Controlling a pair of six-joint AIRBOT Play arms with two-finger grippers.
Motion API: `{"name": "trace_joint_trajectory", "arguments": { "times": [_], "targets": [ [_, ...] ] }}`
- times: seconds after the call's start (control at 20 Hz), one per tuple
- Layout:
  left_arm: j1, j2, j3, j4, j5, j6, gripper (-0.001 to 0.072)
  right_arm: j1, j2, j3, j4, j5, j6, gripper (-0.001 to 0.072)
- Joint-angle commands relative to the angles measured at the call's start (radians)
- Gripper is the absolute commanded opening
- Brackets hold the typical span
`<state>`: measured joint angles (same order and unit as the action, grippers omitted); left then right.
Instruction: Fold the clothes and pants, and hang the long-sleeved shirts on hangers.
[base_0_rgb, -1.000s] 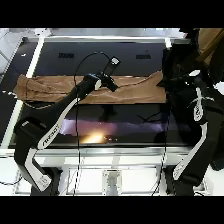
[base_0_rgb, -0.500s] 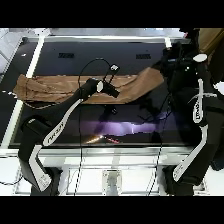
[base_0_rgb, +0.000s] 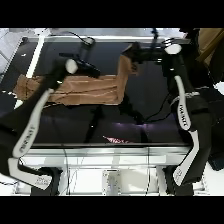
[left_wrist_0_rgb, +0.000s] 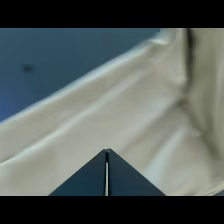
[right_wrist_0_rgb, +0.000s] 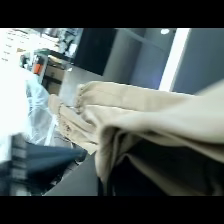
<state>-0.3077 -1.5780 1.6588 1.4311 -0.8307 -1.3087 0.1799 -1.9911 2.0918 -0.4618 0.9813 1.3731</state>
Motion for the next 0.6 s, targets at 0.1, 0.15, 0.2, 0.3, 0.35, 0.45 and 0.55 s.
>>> {"name": "trace_joint_trajectory", "arguments": {
  "times": [0.1, 0.15, 0.2, 0.3, 0.35, 0.45, 0.55],
  "targets": [
    [0.199, 0.167, 0.002, 0.023, -0.177, 0.000, 0.0023, 0.265, -0.088, -0.002, -0.023, -0.276, 0.006, 0.0011],
    [0.221, 0.176, 0.002, 0.023, -0.202, 0.000, 0.0023, 0.307, -0.106, -0.003, -0.023, -0.327, 0.005, 0.0011],
    [0.237, 0.182, 0.002, 0.024, -0.222, 0.000, 0.0023, 0.343, -0.117, -0.003, -0.024, -0.379, 0.004, 0.0011],
    [0.263, 0.183, 0.001, 0.023, -0.245, 0.000, 0.0023, 0.389, -0.117, -0.006, -0.024, -0.451, -0.011, 0.0050],
    [0.272, 0.183, 0.001, 0.023, -0.249, 0.000, 0.0023, 0.397, -0.113, -0.005, -0.023, -0.453, -0.029, 0.0311],
    [0.283, 0.183, 0.001, 0.023, -0.253, 0.000, 0.0023, 0.379, -0.092, -0.005, -0.023, -0.370, -0.029, 0.0620],
    [0.286, 0.183, 0.001, 0.024, -0.252, 0.000, 0.0023, 0.323, -0.060, -0.005, -0.042, -0.248, -0.029, 0.0620]
  ]
}}
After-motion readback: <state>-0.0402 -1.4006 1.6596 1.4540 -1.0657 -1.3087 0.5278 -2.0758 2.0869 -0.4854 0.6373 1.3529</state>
